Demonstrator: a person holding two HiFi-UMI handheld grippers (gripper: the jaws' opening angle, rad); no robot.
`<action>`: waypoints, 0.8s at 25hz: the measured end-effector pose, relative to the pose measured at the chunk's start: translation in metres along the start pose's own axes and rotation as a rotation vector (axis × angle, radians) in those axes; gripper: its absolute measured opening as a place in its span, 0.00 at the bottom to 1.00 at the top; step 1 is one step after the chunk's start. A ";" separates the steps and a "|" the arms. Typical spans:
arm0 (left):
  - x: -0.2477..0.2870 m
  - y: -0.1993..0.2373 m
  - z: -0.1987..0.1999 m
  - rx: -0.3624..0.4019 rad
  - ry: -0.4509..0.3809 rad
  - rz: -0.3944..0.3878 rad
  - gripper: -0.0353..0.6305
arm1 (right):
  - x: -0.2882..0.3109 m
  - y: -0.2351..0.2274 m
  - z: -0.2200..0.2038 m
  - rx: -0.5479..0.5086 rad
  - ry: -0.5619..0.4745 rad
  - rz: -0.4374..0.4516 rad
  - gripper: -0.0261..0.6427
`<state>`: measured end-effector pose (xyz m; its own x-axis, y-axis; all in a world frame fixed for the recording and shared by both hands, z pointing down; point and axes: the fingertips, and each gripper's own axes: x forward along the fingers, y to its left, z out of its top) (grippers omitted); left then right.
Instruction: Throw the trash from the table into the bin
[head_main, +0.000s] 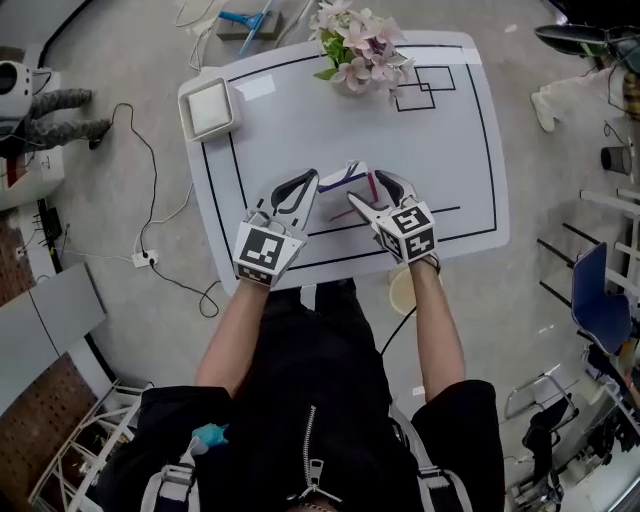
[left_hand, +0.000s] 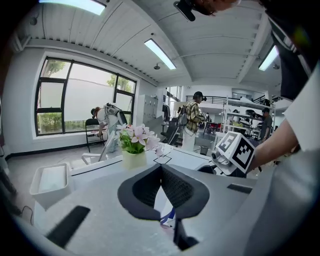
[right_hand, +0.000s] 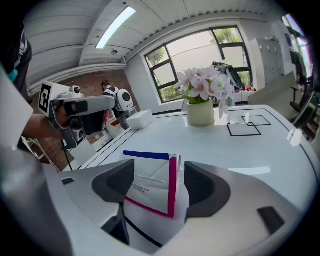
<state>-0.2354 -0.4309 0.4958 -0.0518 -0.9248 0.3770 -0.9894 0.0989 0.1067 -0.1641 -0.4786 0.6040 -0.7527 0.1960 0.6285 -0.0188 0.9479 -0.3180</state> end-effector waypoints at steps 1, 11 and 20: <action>0.000 0.001 -0.001 -0.011 0.003 0.009 0.06 | 0.002 0.001 -0.001 -0.008 0.007 0.026 0.47; -0.005 0.006 -0.016 -0.034 0.035 0.095 0.06 | 0.021 0.001 -0.012 -0.050 0.080 0.178 0.47; -0.016 0.015 -0.017 -0.043 0.036 0.132 0.06 | 0.014 0.019 -0.013 -0.104 0.095 0.245 0.28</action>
<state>-0.2471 -0.4082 0.5074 -0.1758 -0.8887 0.4234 -0.9673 0.2358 0.0932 -0.1660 -0.4542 0.6160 -0.6615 0.4406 0.6069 0.2273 0.8889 -0.3977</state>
